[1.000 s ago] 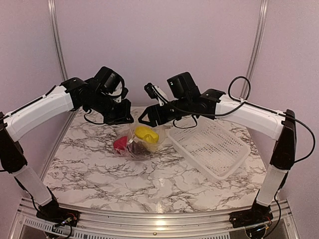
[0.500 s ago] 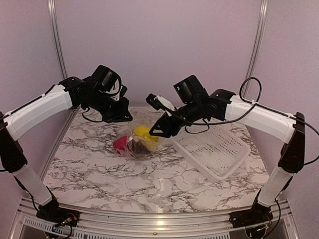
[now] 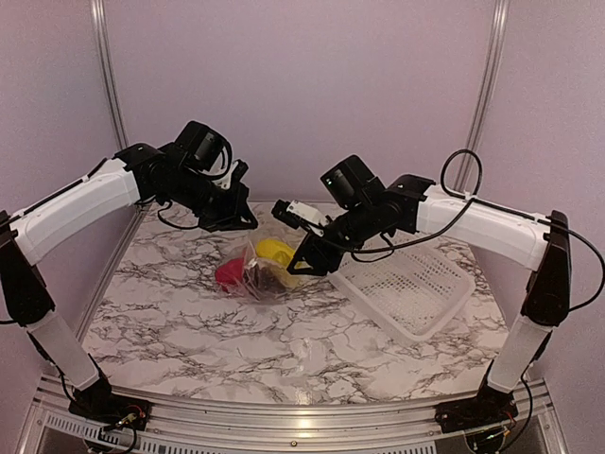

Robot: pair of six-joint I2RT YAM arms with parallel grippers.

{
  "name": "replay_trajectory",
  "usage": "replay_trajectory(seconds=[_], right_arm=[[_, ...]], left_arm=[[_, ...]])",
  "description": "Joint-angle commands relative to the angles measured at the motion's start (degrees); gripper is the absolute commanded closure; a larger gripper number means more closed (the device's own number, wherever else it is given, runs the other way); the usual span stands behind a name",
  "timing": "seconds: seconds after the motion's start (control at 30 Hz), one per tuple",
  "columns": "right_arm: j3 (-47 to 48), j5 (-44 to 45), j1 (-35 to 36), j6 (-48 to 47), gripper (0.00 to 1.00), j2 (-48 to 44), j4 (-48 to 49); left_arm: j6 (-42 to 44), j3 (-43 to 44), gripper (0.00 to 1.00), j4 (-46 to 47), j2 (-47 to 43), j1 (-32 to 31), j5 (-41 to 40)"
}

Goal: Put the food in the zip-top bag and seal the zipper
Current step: Pass from the left arm to the right, then pass from the right arm to the left

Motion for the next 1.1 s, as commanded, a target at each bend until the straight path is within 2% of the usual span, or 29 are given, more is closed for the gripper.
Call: replay_trajectory(seconds=[0.0,0.13,0.2,0.27,0.3,0.4,0.43,0.57,0.7,0.93,1.07], right_arm=[[2.9,1.8,0.7,-3.2,0.57,3.4,-1.4],[4.3,2.1,1.7,-3.7,0.57,5.5,-1.5],[4.9,3.0,2.4,-3.5,0.61,6.5,-1.6],[5.6,2.9,2.5,-2.9,0.71,6.9,-1.3],[5.7,2.8,2.6,-2.4,0.78,6.8,-0.8],[5.7,2.3,2.6,-1.1,0.98,5.7,1.2],[5.8,2.1,2.6,-0.6,1.00,5.3,1.5],[6.7,1.7,2.6,3.3,1.00,3.0,1.9],[7.2,-0.2,2.6,15.5,1.00,0.1,4.3],[8.5,1.5,2.5,18.3,1.00,0.7,2.8],[2.1,-0.6,2.6,22.3,1.00,-2.9,9.5]], left_arm=[[0.9,2.4,1.00,1.3,0.5,0.4,1.5],[0.8,2.5,1.00,1.2,0.3,0.4,1.9],[0.8,2.3,1.00,1.3,0.0,0.4,1.9],[0.9,2.1,0.99,1.3,-0.3,0.4,2.1],[0.9,1.9,0.96,1.3,-0.4,0.4,2.0],[0.9,0.7,0.76,1.6,-2.2,0.4,-1.3],[1.6,-0.2,0.71,2.9,-3.4,0.4,-2.3],[6.0,-6.8,0.60,12.0,-12.1,0.4,-8.3],[8.4,-19.0,0.50,24.2,-23.1,0.4,-5.0],[11.9,-34.2,0.48,31.6,-34.4,0.2,1.2],[16.3,-40.1,0.47,34.3,-38.4,-0.3,4.8]])
